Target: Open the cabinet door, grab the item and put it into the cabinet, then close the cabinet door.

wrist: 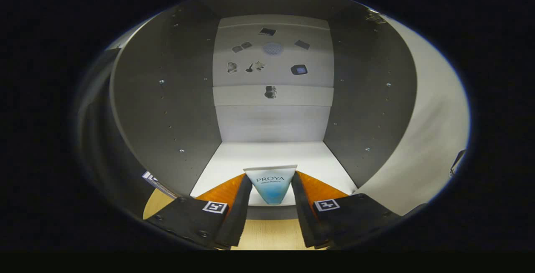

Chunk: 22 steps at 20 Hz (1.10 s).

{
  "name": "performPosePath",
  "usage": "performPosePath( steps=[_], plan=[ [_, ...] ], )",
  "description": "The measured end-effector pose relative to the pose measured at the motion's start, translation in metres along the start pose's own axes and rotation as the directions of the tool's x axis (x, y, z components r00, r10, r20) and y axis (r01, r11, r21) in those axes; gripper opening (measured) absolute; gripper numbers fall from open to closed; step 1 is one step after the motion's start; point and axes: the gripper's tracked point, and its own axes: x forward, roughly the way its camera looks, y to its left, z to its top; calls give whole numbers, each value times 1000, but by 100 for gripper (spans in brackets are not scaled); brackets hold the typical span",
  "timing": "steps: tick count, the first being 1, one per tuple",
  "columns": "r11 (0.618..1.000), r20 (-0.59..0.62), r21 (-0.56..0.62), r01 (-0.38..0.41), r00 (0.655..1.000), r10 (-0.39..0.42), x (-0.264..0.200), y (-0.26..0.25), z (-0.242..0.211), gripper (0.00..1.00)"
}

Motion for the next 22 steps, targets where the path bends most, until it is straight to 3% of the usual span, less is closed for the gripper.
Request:
performPosePath(
  steps=[4, 13, 15, 16, 22],
  plan=[
    [1000, -73, 17, 2, 997, -1, 32, -6, -12, 62],
    [1000, -43, 24, 7, 999, -6, 43, -9, -8, 65],
    [1000, -30, 20, 9, 1000, -8, 41, -10, -7, 74],
    [1000, -21, 19, 9, 1000, -8, 38, -9, -5, 83],
    [1000, 38, 16, 20, 999, -20, 7, -9, -8, 98]
  ],
)
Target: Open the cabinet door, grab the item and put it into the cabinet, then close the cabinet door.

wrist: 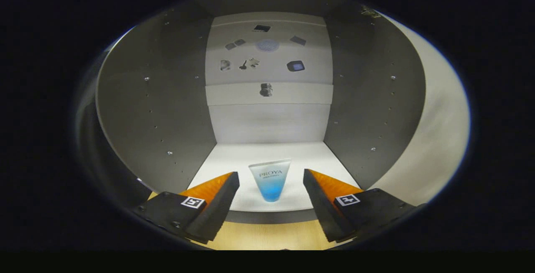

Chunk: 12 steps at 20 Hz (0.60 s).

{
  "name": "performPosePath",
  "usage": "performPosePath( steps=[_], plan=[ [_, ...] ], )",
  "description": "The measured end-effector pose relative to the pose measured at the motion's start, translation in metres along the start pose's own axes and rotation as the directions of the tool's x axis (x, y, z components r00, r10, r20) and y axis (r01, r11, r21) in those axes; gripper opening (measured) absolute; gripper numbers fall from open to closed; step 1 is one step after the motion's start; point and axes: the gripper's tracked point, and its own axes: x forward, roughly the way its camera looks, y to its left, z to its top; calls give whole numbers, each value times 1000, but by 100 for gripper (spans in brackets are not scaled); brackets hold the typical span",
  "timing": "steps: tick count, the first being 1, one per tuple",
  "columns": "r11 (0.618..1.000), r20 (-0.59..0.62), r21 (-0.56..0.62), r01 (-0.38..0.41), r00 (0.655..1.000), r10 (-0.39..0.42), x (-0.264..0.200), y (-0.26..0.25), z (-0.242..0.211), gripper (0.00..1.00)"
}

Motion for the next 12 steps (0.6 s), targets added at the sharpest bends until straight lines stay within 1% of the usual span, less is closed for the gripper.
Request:
performPosePath(
  steps=[2, 3, 5, 10, 12],
  plan=[
    [1000, 9, 7, -5, 1000, 5, -19, 2, -7, 98],
    [1000, 19, 12, -19, 1000, 19, -31, 6, -9, 98],
    [999, 61, 16, -31, 998, 30, -58, 9, -10, 98],
    [1000, 166, 11, -27, 986, 25, -139, 5, -21, 98],
    [1000, 191, 4, -24, 981, 22, -172, 2, -28, 98]
  ],
)
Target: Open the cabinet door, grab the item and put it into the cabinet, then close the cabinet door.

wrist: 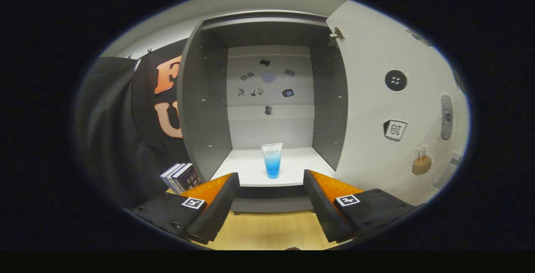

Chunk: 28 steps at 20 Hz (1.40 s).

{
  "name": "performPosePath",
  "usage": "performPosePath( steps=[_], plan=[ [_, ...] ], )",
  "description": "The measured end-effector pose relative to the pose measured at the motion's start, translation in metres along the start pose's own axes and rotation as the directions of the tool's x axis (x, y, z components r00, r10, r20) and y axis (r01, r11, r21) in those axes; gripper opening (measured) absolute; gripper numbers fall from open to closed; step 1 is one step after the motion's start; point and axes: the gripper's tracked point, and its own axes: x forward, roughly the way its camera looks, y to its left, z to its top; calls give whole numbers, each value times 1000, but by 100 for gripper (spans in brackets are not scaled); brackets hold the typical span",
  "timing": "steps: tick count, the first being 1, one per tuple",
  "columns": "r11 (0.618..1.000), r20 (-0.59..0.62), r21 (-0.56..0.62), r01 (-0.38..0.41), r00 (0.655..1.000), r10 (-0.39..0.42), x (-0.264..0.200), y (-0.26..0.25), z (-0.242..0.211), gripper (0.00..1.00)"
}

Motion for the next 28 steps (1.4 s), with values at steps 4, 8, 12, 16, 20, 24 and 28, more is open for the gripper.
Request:
performPosePath(
  steps=[4, 8, 12, 16, 20, 24, 28],
  plan=[
    [1000, 37, -4, 21, 999, -21, -68, -13, -10, 98],
    [998, 46, 2, 62, 997, -62, -132, -33, -29, 98],
    [994, 81, 26, 105, 991, -107, -187, -60, -34, 98],
    [989, 102, 43, 141, 984, -145, -231, -92, -29, 98],
    [988, 134, 29, 153, 979, -156, -260, -135, -30, 98],
    [984, 125, 72, 164, 977, -172, -264, -184, -47, 98],
    [977, 131, 91, 190, 971, -201, -254, -229, -64, 97]
  ],
)
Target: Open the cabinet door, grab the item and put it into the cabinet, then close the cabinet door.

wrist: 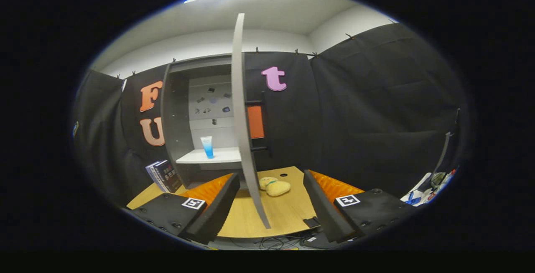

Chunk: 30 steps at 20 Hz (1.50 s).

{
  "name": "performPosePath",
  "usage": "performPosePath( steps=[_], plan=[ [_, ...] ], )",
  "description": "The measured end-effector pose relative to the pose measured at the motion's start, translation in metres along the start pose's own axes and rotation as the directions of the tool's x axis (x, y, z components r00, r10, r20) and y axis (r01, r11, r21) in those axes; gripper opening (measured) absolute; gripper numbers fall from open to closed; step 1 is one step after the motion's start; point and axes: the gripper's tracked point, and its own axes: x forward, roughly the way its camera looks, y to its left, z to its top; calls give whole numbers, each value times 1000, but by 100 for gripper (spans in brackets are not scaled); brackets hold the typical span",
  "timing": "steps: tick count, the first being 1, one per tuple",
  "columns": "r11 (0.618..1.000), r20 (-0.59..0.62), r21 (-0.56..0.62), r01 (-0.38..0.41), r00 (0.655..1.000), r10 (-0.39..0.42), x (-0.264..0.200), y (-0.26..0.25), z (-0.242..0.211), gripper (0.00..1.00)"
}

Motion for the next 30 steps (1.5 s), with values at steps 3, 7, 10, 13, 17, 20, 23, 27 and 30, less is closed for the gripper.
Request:
performPosePath(
  steps=[3, 7, 10, 13, 17, 20, 23, 27, 30],
  plan=[
    [999, -15, -14, 33, 999, -33, 12, -27, -13, 97],
    [999, -49, -3, 41, 998, -41, 32, -44, -30, 96],
    [999, -74, 3, 32, 997, -32, 44, -45, -39, 96],
    [1000, -76, -3, 12, 997, -12, 59, -44, -42, 96],
    [1000, -83, -3, -27, 996, 27, 70, -26, -47, 96],
    [1000, -90, -10, -9, 996, 8, 73, -24, -51, 95],
    [1000, -94, 9, 2, 996, -1, 71, -22, -52, 95],
    [1000, -98, 0, -10, 995, 10, 66, 0, -55, 95],
    [999, -105, 27, -35, 994, 38, 62, 27, -62, 95]
  ],
)
